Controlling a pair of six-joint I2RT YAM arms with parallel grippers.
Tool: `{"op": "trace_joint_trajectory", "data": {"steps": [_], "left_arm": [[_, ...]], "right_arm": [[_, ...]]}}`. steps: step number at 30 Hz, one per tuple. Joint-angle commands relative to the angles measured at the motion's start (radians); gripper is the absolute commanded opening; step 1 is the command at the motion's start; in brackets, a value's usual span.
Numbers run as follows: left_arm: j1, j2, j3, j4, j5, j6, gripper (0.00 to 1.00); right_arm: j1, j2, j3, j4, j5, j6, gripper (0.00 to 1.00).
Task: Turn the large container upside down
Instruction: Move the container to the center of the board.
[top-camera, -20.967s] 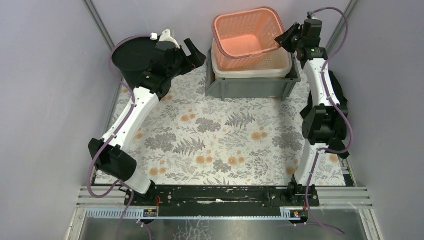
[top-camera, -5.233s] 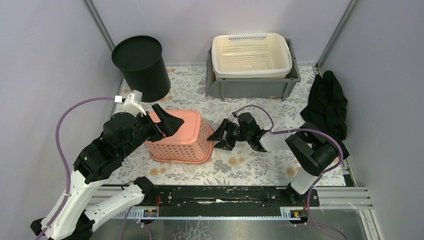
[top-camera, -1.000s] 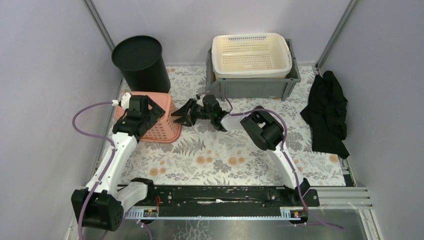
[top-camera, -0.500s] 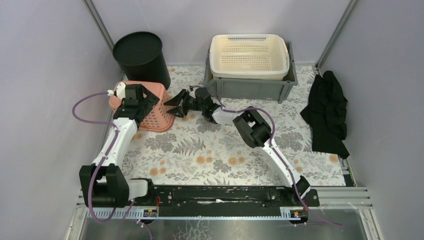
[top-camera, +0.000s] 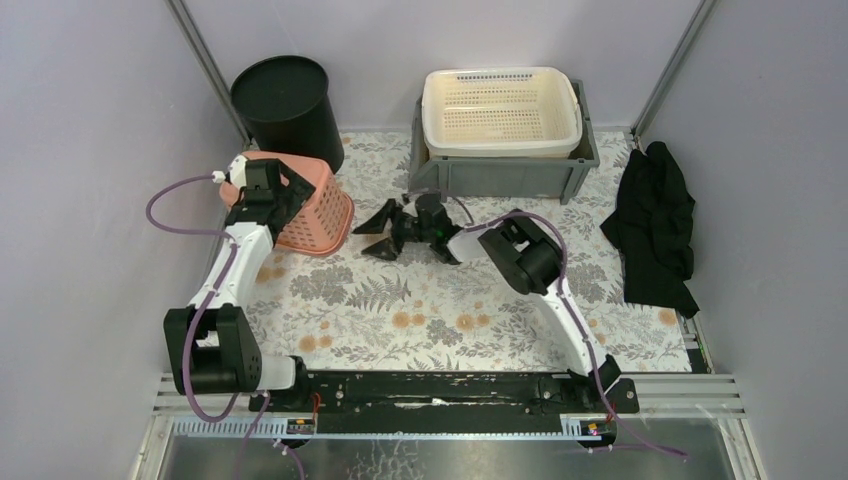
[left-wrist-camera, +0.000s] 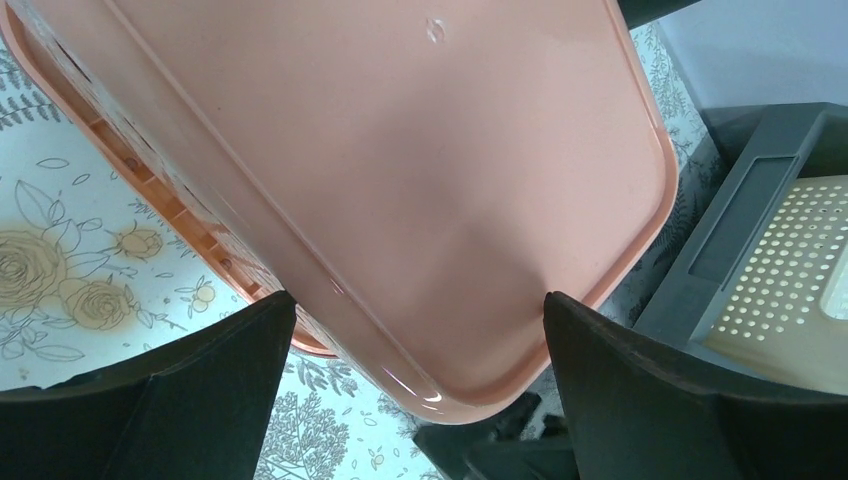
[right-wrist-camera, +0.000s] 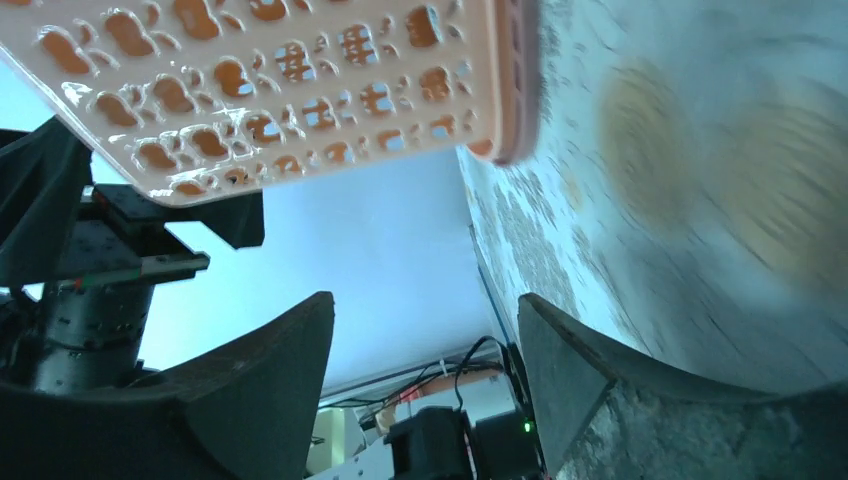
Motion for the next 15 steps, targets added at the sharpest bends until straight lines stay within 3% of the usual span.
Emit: {"op": "trace_joint_trajectory", "data": {"steps": [1,8,15], "left_arm": [[0.004,0.06,0.016,0.016,0.003,0.035,1.0],[0.005,0.079,0.07,-0.003,-0.028,0.028,1.0],[0.002,-0.018,0.091,-0.071,-0.029,0.033,1.0]], "right_arm": [[-0.093,-0.189,-0.158,0.068,-0.067,-0.065,0.76],[-0.114,-0.422,-0.342,-0.036,-0.157,-0.197,0.76],[-0.114,-0.71,-0.494,-0.384,-0.155,-0.484,0.77]]}}
